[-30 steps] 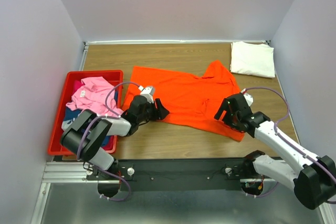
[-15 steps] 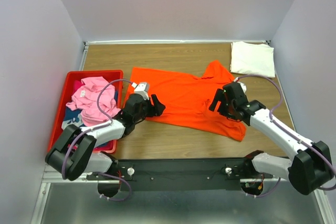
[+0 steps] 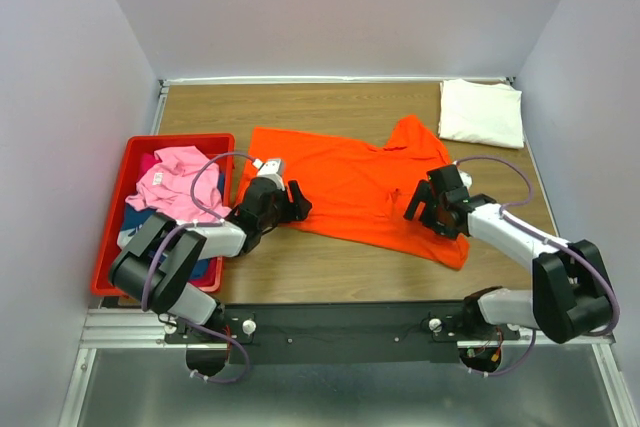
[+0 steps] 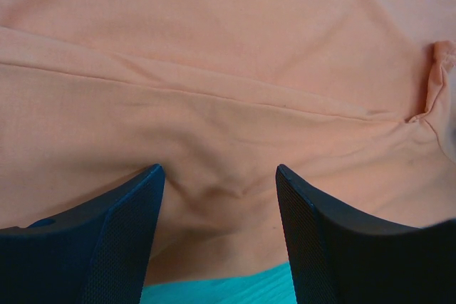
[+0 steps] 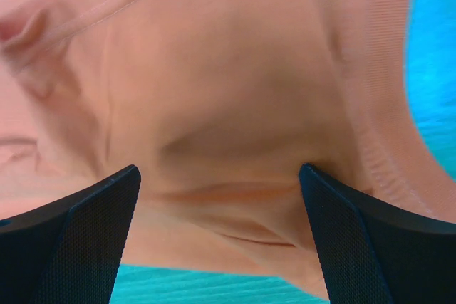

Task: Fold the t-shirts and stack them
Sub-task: Fold the tshirt

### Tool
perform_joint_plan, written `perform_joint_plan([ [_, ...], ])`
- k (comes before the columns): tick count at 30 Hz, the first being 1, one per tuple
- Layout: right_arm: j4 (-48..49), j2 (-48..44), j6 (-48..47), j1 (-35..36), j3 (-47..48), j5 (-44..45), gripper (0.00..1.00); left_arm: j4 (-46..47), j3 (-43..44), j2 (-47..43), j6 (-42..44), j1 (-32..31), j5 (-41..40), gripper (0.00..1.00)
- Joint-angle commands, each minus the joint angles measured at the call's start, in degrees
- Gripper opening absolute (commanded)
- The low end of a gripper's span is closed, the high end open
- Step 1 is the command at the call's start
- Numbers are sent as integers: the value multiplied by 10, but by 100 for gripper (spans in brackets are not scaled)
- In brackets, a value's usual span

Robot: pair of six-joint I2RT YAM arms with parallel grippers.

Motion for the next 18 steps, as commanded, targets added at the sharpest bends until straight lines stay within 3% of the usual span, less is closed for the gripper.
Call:
perform_joint_plan([
  [1,16,11,-10,-47,-33,-10,100,-4,-23,-10,-5,1,1,72],
  [9,15,-31,7,-110,-58,-13,100,-5,-72,-61,-32,-14,18,71],
  [18,13,-77,48,-157,-83,-6,100,-1,-123,-100,-91,-85,4,71],
])
